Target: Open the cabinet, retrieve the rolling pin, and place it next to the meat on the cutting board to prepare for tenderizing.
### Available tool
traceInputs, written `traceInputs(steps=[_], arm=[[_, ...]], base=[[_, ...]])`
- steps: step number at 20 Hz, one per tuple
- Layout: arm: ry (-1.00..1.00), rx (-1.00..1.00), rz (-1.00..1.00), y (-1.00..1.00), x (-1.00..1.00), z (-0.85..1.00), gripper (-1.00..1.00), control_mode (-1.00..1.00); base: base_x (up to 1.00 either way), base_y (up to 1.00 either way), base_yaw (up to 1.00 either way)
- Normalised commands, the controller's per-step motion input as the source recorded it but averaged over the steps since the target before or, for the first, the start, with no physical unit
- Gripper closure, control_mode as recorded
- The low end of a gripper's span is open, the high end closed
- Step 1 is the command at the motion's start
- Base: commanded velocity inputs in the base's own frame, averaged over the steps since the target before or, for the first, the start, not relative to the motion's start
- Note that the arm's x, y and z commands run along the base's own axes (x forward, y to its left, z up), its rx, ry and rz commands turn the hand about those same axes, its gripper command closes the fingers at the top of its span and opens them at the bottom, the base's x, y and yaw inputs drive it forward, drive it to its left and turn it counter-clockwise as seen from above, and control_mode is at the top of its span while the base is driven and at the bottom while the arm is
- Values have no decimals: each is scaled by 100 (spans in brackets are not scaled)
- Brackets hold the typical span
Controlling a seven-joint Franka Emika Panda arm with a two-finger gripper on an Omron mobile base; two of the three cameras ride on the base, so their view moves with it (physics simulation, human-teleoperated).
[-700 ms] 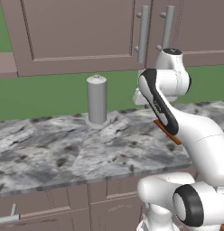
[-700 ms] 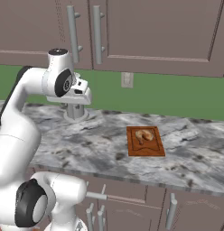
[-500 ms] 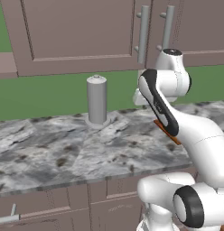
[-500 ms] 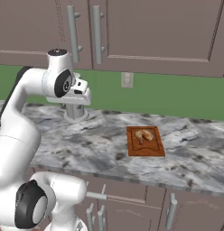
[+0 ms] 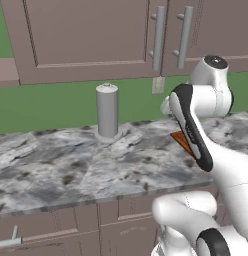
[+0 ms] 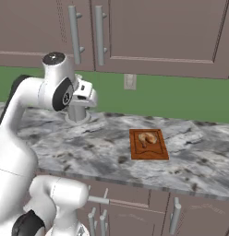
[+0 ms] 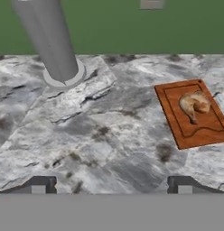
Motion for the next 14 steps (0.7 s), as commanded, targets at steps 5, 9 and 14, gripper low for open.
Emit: traceInputs(steps=[5,9,14], arm=[[-53,-3,-3,-42,-74,87,-100,-100],[-52,-1,-1,-27,-63,91,-100,-100],[-45,0,0,-12,-32,94,-100,-100]], base=[[0,0,0],[0,0,0],[0,0,0]])
